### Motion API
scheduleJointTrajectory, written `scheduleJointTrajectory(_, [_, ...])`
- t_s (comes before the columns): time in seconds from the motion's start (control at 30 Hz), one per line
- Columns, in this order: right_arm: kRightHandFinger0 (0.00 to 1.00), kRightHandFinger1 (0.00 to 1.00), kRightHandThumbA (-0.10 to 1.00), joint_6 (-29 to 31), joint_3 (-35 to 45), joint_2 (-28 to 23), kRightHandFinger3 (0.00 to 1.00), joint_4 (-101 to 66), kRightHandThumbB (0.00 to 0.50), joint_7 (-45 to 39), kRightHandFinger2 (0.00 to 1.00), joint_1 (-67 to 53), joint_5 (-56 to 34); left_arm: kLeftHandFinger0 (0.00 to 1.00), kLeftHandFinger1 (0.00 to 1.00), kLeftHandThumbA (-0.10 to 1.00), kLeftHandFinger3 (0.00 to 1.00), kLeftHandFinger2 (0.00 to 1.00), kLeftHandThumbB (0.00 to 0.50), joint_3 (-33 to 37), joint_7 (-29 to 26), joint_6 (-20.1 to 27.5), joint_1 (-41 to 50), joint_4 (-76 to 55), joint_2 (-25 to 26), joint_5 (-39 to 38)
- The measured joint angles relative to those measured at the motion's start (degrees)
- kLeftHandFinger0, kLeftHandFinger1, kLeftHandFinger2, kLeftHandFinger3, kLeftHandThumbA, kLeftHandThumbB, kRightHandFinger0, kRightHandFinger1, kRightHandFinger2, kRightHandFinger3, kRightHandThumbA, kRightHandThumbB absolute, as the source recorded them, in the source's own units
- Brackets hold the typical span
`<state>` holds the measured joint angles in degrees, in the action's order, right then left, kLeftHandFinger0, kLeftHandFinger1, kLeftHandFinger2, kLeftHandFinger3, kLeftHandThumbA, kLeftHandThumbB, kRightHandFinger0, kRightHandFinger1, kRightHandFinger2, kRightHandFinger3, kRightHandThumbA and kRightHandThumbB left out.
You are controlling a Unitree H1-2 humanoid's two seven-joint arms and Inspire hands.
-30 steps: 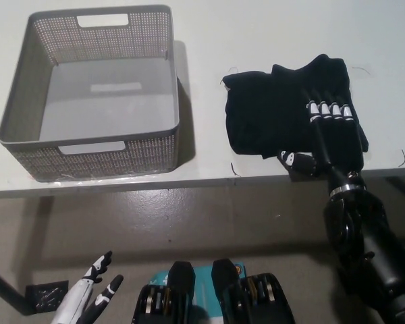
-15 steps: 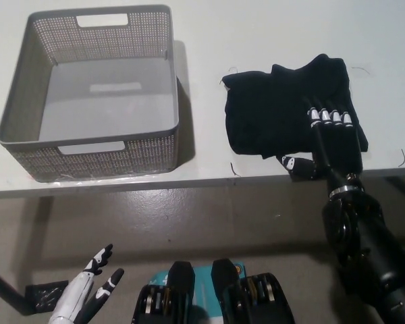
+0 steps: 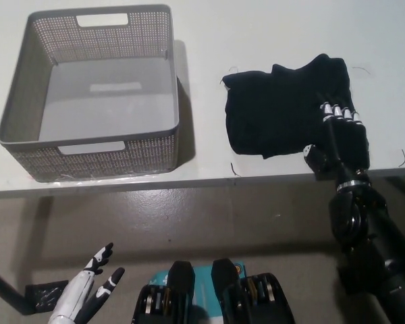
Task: Use the right hand to pick up a t shirt on the right hand side and place it into a contianer on the left side
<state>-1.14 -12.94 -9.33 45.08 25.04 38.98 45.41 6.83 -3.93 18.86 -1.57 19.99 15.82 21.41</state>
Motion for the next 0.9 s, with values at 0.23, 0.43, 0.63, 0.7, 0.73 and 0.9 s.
scheduleJointTrajectory(0.23, [0.52, 0.59, -0.1, 6.28, 1.41, 0.41, 0.69, 2.28, 0.211, 4.52, 0.7, 0.38, -2.87, 0.94, 0.93, 1.0, 1.0, 1.0, 0.329, 0.0, 0.35, -0.07, -0.24, 0.0, 0.0, -0.27])
scheduleJointTrajectory(0.43, [0.58, 0.58, -0.1, 11.17, 1.42, 1.03, 0.7, 5.09, 0.212, 8.95, 0.69, 1.02, -4.22, 0.99, 0.95, 1.0, 1.0, 1.0, 0.369, -0.02, 1.02, -0.13, -0.68, -0.01, 0.0, -0.42])
scheduleJointTrajectory(0.63, [0.53, 0.52, -0.1, 13.24, 3.54, 2.64, 0.7, 5.52, 0.2, 11.26, 0.66, 2.95, -7.06, 0.96, 0.92, 1.0, 1.0, 1.0, 0.372, -0.06, 1.46, -0.36, -0.72, -0.07, 0.0, -0.55])
scheduleJointTrajectory(0.7, [0.52, 0.53, -0.1, 13.49, 5.31, 3.7, 0.7, 5.24, 0.198, 11.44, 0.66, 4.68, -8.56, 0.95, 0.91, 1.0, 1.0, 1.0, 0.373, -0.07, 1.49, -0.39, -0.74, -0.06, 0.0, -0.55])
scheduleJointTrajectory(0.73, [0.51, 0.52, -0.1, 13.54, 5.81, 4.13, 0.69, 5.06, 0.22, 11.46, 0.65, 5.54, -9.11, 0.94, 0.9, 1.0, 1.0, 1.0, 0.373, -0.07, 1.49, -0.41, -0.75, -0.06, 0.0, -0.55])
scheduleJointTrajectory(0.9, [0.53, 0.52, -0.1, 13.62, 7.01, 5.97, 0.66, 4.43, 0.24, 11.82, 0.64, 11.75, -10.63, 0.95, 0.94, 1.0, 1.0, 1.0, 0.35, -0.08, 1.51, -0.42, -0.93, -0.05, -0.01, -0.56])
